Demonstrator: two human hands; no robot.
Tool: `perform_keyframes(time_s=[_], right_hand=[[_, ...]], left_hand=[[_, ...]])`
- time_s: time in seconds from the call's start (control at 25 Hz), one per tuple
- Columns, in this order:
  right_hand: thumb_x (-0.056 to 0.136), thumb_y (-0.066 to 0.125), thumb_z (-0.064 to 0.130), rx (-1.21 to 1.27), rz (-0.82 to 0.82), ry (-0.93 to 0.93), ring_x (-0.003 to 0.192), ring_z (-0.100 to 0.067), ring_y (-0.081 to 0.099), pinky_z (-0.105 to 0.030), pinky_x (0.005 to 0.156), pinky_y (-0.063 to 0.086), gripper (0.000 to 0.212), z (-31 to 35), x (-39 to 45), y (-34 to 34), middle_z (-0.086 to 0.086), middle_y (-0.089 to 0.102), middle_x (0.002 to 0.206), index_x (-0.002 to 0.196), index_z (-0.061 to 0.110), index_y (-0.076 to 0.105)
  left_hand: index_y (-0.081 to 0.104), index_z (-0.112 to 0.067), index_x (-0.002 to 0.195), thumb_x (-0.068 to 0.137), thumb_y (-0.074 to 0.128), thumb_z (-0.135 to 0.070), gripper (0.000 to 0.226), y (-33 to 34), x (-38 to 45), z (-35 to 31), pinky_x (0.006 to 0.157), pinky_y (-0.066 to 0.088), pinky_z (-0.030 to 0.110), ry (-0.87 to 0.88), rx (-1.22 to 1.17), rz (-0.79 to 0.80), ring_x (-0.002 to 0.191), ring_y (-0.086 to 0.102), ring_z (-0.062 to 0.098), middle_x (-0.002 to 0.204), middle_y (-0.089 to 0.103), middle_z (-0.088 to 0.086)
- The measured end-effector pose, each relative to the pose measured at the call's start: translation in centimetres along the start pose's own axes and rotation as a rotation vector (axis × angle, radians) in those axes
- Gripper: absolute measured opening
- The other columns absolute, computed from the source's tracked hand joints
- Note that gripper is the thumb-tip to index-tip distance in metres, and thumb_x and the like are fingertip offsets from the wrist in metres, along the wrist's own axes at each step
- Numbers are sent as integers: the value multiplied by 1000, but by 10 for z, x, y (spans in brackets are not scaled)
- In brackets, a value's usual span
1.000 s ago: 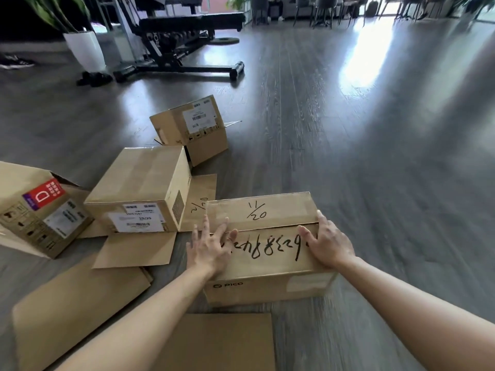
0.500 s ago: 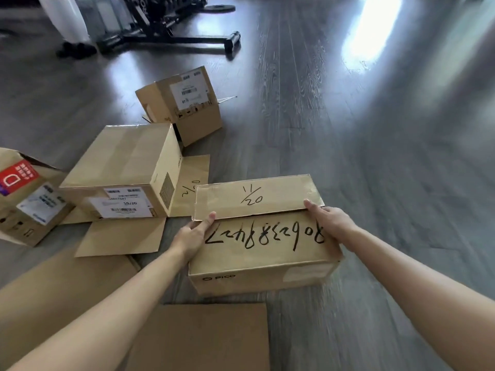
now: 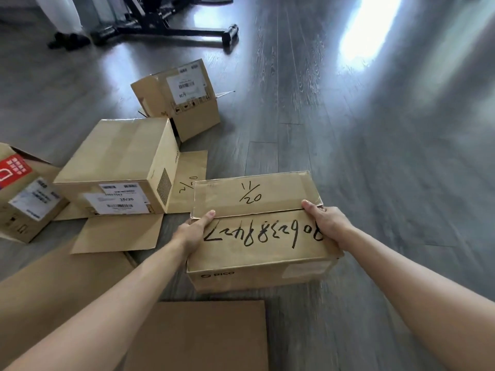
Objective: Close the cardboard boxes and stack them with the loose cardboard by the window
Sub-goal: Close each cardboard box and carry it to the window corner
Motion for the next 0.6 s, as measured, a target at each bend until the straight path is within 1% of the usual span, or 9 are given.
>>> perform_keyframes(time_s=[0.12,0.24,0.32,0.4,0.44,0.52,0.56,0.6], right_hand=[[84,61,68,31,67,12,87,-22,72,-41,91,56,56,-1,-18,1,-2,76,88,98,15,75],[85,59,68,62,50,-72,90,-23,72,-43,93,55,59,15,-36,-7,-4,77,91,99,12,75],[86,58,68,105,-5,-162,91,-23,70,-43,92,54,61,44,-45,-19,-5,76,93,97,10,74],[85,59,69,181,-92,-256,88,-22,69,-40,84,56,56,78,-51,-33,-4,75,92,89,15,72],[83,59,71,217,-144,-294,86,-21,68,-37,78,55,54,95,-58,-40,-3,74,91,86,18,70],[76,59,78,291,-198,-323,86,-19,68,-33,71,53,56,138,-78,-56,1,72,88,84,24,68],[70,58,84,313,-203,-328,85,-17,68,-33,71,53,60,164,-89,-69,3,72,87,84,26,67],[64,58,89,321,-206,-330,85,-17,69,-34,72,55,64,190,-104,-85,5,73,87,83,28,67]], left_hand=[[63,-16,129,81,69,-63,68,-8,-12,-6,99,52,48,-42,-25,69,106,67,33,117,70,11],[67,-16,125,72,71,-68,75,-20,-27,-23,96,55,50,38,-50,102,104,69,32,113,73,10],[65,-18,126,66,72,-69,79,-30,-39,-50,95,56,50,142,-110,75,105,69,31,114,72,10],[63,-22,127,62,72,-71,82,-40,-54,-87,91,57,51,263,-155,45,104,70,30,115,72,8],[63,-25,126,62,73,-71,80,-47,-64,-107,87,59,49,334,-172,20,101,71,28,114,73,6],[65,-29,122,63,74,-72,73,-67,-91,-150,75,60,38,423,-184,-87,93,73,19,105,75,-2],[67,-30,117,63,73,-73,70,-79,-107,-173,71,59,35,439,-176,-132,90,73,17,101,76,-5],[68,-29,113,62,73,-74,68,-88,-126,-198,69,60,34,449,-161,-138,88,74,17,97,77,-5]])
Point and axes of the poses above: each hand's wrist, its own x-axis towards the middle knuckle, its own y-axis out of the palm, z = x × y, the point moved 2 cm from there along x, towards the middle knuckle
